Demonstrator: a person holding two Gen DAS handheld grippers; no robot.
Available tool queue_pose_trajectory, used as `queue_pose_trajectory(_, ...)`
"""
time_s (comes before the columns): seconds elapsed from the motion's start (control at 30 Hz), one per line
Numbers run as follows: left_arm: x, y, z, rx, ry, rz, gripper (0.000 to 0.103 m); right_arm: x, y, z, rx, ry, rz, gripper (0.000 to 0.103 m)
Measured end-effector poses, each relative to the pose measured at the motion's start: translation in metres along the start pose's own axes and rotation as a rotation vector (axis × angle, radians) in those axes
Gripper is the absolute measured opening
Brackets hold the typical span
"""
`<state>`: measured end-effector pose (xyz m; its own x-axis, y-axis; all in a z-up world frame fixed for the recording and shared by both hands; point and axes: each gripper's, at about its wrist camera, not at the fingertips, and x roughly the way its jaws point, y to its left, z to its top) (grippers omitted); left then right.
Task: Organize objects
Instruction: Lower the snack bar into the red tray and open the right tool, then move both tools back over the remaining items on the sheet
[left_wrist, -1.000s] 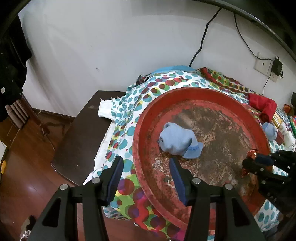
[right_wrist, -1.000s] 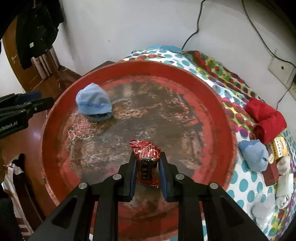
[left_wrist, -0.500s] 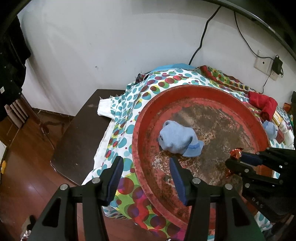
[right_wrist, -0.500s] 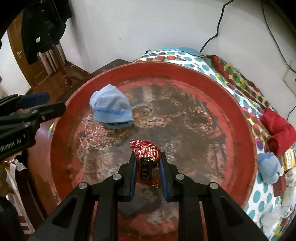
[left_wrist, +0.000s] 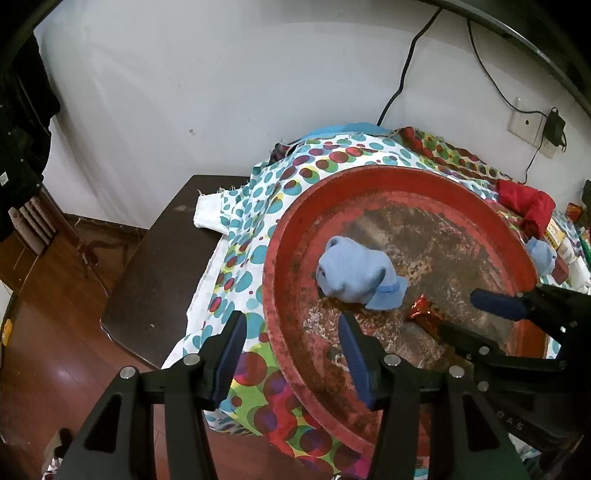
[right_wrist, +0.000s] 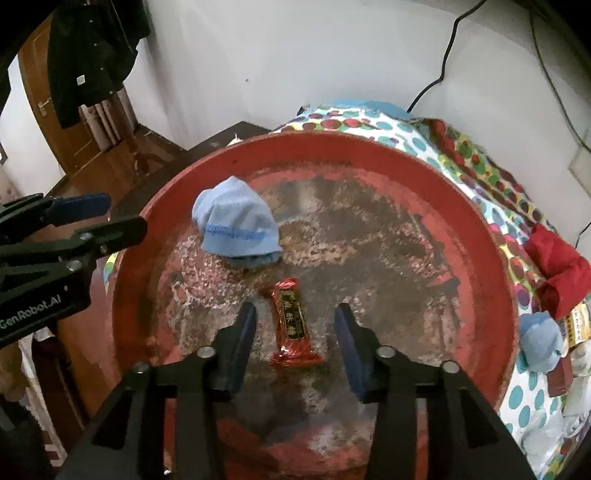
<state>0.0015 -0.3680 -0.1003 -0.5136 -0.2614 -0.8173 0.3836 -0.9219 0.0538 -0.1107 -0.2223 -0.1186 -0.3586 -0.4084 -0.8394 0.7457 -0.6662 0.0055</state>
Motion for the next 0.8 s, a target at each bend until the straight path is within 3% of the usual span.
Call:
queue_pose_trajectory(0.2, 0.001, -0.002, 0.0, 0.005, 0.005, 0.001, 0.053, -0.007, -0.004, -0.003, 0.009, -0.009, 0.0, 0.044)
queue_pose_trajectory(0.33, 0.0, -0.004, 0.0, 0.014, 0.002, 0.009, 0.053, -0.014, -0.009, -0.007, 0.025, -0.022, -0.004, 0.055)
queue_pose_trajectory(0.8, -0.01, -0.027, 0.001, 0.069, -0.015, 0.001, 0.053, -0.067, -0.049, -0.03, 0.091, -0.087, -0.061, 0.057)
